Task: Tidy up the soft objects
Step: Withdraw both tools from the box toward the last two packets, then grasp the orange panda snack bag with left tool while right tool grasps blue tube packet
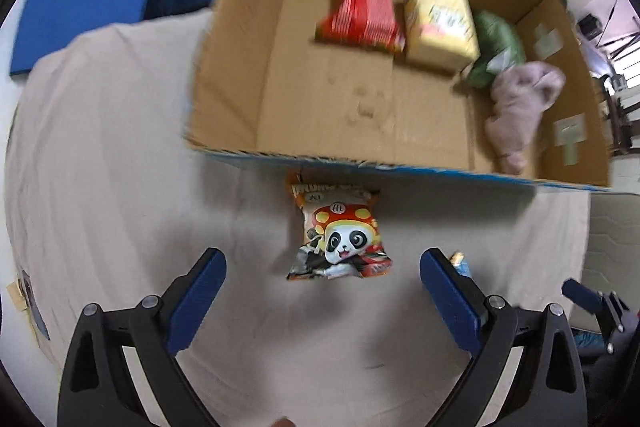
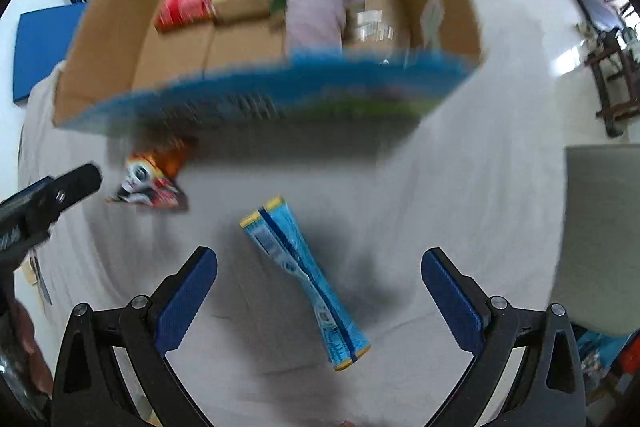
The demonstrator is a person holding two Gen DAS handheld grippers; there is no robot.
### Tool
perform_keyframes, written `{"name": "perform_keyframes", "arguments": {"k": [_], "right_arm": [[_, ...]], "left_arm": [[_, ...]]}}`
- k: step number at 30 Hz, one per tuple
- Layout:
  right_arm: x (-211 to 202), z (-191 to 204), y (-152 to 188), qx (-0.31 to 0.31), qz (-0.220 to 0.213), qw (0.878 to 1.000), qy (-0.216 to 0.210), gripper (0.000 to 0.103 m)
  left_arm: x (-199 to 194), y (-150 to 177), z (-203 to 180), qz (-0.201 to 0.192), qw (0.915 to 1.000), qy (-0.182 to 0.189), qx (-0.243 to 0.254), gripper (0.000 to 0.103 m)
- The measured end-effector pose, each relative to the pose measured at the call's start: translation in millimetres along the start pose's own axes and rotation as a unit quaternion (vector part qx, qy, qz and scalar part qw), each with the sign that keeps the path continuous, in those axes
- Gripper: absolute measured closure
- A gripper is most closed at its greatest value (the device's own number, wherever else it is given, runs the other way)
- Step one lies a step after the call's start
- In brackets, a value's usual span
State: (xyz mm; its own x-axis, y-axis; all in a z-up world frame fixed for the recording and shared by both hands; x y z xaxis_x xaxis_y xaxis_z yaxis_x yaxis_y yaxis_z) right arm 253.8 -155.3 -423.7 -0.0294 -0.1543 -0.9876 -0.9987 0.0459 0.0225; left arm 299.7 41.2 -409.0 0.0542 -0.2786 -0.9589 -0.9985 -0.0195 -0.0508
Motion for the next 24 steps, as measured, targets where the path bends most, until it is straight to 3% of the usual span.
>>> {"name": "perform_keyframes", "arguments": {"k": [9, 11, 13, 16, 20, 21, 24], "right_arm": [[63.1, 15.1, 27.3, -0.032, 0.063, 0.998, -0.002, 0.0], [71.0, 18.3, 30.9, -0.037, 0.07, 0.997, 0.001, 0.0], [76.5, 20.6, 33.6, -0.038, 0.073, 0.997, 0.002, 0.002], [81.1, 23.5, 34.8, -0.039, 0.07, 0.997, 0.007, 0.02], [83.6, 28.9, 35.2, -0.043, 0.062, 0.997, 0.024, 0.042], [83.8, 33.5, 39.0, -0.047, 0.056, 0.997, 0.03, 0.054], [82.4, 35.0, 45.8, -0.056, 0.044, 0.995, 0.063, 0.067]], "left_arm": [[62.0, -13.5, -3.8, 0.058, 0.9976, -0.017, 0.033, 0.004], [67.1, -15.0, -6.7, 0.062, 0.9971, -0.018, 0.041, 0.013], [73.0, -16.6, -10.1, 0.073, 0.9961, -0.016, 0.047, 0.035], [80.8, -12.6, -11.1, 0.079, 0.9952, -0.023, 0.053, 0.052], [83.1, 4.6, -9.4, 0.073, 0.9959, -0.018, 0.051, 0.054], [82.4, 8.8, -8.4, 0.073, 0.996, -0.017, 0.049, 0.055], [80.5, 28.2, -4.7, 0.072, 0.9964, -0.017, 0.042, 0.055]]}}
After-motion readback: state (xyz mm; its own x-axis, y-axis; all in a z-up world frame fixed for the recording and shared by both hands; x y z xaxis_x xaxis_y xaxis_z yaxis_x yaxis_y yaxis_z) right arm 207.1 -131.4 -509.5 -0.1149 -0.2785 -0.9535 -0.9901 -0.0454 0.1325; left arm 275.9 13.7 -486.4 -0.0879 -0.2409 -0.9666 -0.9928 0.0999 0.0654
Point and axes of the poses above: each gripper's, at about its wrist camera, not at the fingertips, and x roughly the way its jaws point, z to its left, y to its underside, the point moved 7 cm from there along x, roughly the way its jaws point, and after that the axes turned 14 degrees about y, right-handed, at the moved point
